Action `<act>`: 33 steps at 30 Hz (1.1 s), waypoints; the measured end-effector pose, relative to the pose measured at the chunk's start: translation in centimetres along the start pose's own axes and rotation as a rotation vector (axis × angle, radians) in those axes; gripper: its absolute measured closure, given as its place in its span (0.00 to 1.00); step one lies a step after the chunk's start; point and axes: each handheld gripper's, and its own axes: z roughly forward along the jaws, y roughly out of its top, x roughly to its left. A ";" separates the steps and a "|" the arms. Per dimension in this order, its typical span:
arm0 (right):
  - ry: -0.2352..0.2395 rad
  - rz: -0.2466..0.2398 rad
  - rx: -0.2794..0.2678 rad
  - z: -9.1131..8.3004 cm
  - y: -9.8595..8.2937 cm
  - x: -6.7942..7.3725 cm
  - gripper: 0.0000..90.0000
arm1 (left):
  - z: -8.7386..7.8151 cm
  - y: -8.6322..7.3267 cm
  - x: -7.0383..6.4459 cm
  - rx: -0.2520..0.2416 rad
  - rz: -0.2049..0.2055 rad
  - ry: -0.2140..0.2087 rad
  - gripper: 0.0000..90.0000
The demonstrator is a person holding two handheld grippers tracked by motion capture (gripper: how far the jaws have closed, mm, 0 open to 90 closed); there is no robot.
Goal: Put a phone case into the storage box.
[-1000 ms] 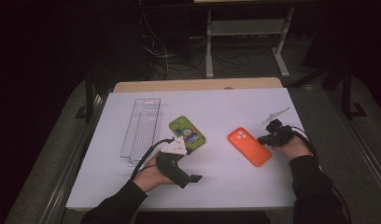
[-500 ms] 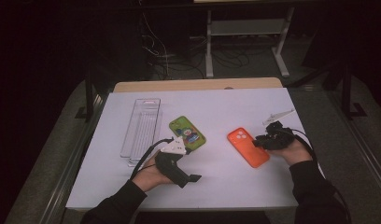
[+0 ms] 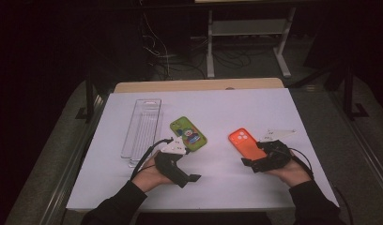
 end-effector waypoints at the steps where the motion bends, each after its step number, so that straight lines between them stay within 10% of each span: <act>1: -0.003 0.003 0.002 0.1 -0.2 0.3 0.06 | 0.0 0.0 0.0 -0.003 -0.005 0.000 0.00; 33: -0.018 -0.010 0.033 0.1 1.4 1.9 0.00 | -0.5 -0.6 0.5 0.005 -0.009 0.002 0.00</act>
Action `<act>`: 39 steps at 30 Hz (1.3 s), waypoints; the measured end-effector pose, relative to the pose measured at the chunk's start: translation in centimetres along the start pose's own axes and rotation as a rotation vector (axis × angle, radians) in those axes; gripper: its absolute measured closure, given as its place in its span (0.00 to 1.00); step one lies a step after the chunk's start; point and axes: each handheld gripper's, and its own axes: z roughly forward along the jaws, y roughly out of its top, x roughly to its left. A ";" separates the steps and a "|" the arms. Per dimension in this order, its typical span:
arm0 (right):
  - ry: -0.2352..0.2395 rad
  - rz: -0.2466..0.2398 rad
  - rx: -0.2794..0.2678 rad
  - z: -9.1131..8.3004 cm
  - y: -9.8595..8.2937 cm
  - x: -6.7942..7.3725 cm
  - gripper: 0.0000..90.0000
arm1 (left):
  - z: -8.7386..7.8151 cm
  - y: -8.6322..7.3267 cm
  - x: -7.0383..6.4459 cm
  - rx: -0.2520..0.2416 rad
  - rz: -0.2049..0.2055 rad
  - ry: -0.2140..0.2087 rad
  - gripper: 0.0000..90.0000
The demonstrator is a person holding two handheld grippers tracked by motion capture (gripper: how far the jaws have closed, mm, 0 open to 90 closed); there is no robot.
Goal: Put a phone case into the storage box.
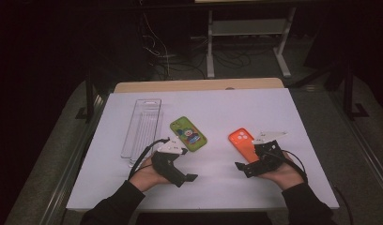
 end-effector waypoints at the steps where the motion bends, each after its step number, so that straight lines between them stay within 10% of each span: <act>1: -0.001 0.004 0.001 0.0 0.2 -0.2 0.00 | 0.0 0.0 0.0 -0.001 -0.004 0.000 0.00; 24: -0.099 0.111 -0.058 -0.2 4.6 -4.9 0.00 | 0.1 -0.1 -0.1 -0.016 -0.017 0.004 0.00; 39: -0.134 0.121 -0.036 0.7 4.5 -5.5 0.00 | 0.1 -0.1 -0.1 -0.012 -0.013 0.015 0.00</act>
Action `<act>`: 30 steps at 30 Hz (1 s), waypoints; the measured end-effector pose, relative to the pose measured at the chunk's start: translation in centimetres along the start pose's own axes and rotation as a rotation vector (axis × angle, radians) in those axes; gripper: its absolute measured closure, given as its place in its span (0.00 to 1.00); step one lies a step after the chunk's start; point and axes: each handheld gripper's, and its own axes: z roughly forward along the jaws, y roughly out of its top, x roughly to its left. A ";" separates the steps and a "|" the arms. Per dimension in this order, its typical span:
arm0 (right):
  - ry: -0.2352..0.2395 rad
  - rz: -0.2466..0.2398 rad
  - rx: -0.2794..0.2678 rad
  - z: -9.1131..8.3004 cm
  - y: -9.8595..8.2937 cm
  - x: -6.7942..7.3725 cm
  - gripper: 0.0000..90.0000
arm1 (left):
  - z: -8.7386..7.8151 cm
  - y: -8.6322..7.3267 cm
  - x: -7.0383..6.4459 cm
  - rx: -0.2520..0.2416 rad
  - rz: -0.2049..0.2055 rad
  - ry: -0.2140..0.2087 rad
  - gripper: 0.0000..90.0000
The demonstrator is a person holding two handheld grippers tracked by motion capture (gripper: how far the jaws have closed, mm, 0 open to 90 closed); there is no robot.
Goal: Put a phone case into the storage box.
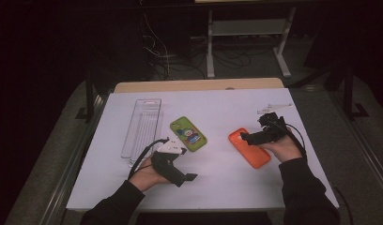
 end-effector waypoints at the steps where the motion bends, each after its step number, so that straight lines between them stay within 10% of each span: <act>1: 0.001 -0.001 0.003 0.1 -0.1 -0.1 0.00 | -0.1 0.0 0.1 0.006 0.008 0.001 0.00; 30: 0.004 -0.016 0.198 3.5 -2.3 0.1 0.00 | -0.2 -0.2 0.0 0.009 -0.008 0.005 0.00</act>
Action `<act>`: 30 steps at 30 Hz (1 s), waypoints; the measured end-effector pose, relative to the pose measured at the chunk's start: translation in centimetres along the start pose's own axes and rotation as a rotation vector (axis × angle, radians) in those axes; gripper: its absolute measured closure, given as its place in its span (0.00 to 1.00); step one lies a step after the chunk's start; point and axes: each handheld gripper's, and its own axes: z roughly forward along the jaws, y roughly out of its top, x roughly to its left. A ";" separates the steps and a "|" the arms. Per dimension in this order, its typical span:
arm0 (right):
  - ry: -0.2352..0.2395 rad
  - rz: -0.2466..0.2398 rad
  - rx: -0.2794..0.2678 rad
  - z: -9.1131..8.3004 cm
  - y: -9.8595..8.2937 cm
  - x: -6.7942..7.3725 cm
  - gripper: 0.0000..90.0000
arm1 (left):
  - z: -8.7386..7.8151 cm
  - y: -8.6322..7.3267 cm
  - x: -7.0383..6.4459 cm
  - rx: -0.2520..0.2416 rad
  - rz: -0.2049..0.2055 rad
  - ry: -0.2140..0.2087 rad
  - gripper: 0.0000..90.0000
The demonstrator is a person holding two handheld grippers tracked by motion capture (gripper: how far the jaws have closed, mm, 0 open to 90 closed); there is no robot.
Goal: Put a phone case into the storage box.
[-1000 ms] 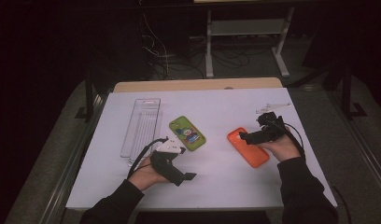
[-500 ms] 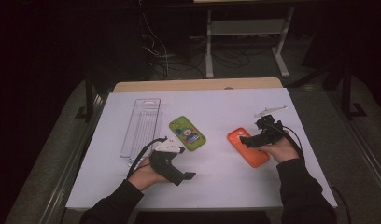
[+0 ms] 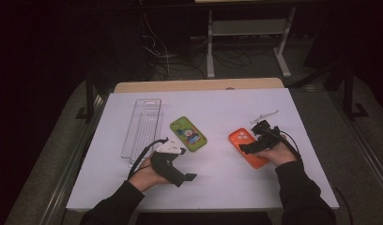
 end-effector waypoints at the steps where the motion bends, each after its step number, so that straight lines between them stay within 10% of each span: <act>1: -0.001 -0.008 0.006 0.2 -0.1 0.0 0.00 | 0.0 0.0 0.0 0.000 -0.001 0.000 0.00; 30: -0.017 -0.003 0.106 2.0 -1.0 0.8 0.15 | 0.0 -0.1 0.0 0.002 0.001 0.001 0.00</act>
